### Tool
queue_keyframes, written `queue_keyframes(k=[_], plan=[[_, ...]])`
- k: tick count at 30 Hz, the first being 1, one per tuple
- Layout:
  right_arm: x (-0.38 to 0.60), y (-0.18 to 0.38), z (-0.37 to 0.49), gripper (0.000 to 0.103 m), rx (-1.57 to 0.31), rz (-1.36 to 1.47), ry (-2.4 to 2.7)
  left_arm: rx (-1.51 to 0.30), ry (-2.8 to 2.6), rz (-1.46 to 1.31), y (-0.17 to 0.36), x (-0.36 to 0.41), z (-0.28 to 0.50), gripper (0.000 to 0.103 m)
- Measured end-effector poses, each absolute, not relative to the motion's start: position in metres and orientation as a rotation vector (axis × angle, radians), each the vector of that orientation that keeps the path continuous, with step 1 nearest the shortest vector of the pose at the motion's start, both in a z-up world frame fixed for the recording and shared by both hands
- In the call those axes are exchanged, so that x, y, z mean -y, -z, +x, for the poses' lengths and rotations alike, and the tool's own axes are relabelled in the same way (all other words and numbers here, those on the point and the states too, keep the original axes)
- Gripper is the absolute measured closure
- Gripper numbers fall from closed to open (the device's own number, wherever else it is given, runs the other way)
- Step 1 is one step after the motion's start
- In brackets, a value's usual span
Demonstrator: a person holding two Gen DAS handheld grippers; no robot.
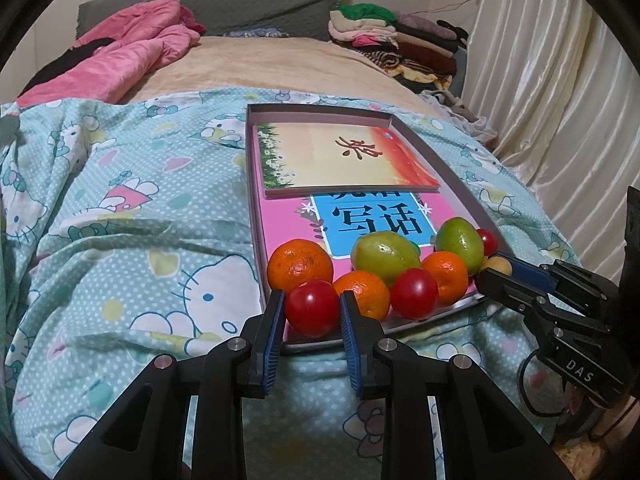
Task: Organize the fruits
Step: 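Carry the brown fruit with the right tool into the tray while the left tool carries the tomato there, then open both tools to release the fruits in the tray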
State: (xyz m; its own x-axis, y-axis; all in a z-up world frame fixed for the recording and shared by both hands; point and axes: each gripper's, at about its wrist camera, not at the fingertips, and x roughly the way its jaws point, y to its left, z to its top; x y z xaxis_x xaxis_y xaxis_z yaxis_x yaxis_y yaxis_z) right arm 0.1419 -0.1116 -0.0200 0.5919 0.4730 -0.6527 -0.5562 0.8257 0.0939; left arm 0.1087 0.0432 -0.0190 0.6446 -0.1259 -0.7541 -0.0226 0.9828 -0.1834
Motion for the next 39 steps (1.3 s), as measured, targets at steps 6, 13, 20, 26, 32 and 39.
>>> queue_keyframes(k=[6, 13, 20, 26, 32, 39], plan=[[0.1046, 0.021, 0.1386, 0.08, -0.711, -0.15, -0.62, -0.869, 0.061, -0.187, 0.019, -0.0443, 0.1086, 0.075], [0.1039, 0.0219, 0.1386, 0.08, -0.7, -0.16, -0.605, -0.872, 0.069, -0.205, 0.0197, -0.0455, 0.1093, 0.075], [0.1084, 0.024, 0.1429, 0.08, -0.71, -0.147, -0.579, -0.87, 0.071, -0.203, 0.0205, -0.0451, 0.109, 0.075], [0.1101, 0.0275, 0.1454, 0.08, -0.723, -0.139, -0.573, -0.87, 0.072, -0.201, 0.0209, -0.0449, 0.109, 0.075], [0.1113, 0.0283, 0.1457, 0.08, -0.729, -0.132, -0.568, -0.87, 0.071, -0.198, 0.0209, -0.0447, 0.1091, 0.075], [0.1115, 0.0286, 0.146, 0.073, -0.738, -0.127, -0.56, -0.87, 0.071, -0.194, 0.0205, -0.044, 0.1094, 0.075]])
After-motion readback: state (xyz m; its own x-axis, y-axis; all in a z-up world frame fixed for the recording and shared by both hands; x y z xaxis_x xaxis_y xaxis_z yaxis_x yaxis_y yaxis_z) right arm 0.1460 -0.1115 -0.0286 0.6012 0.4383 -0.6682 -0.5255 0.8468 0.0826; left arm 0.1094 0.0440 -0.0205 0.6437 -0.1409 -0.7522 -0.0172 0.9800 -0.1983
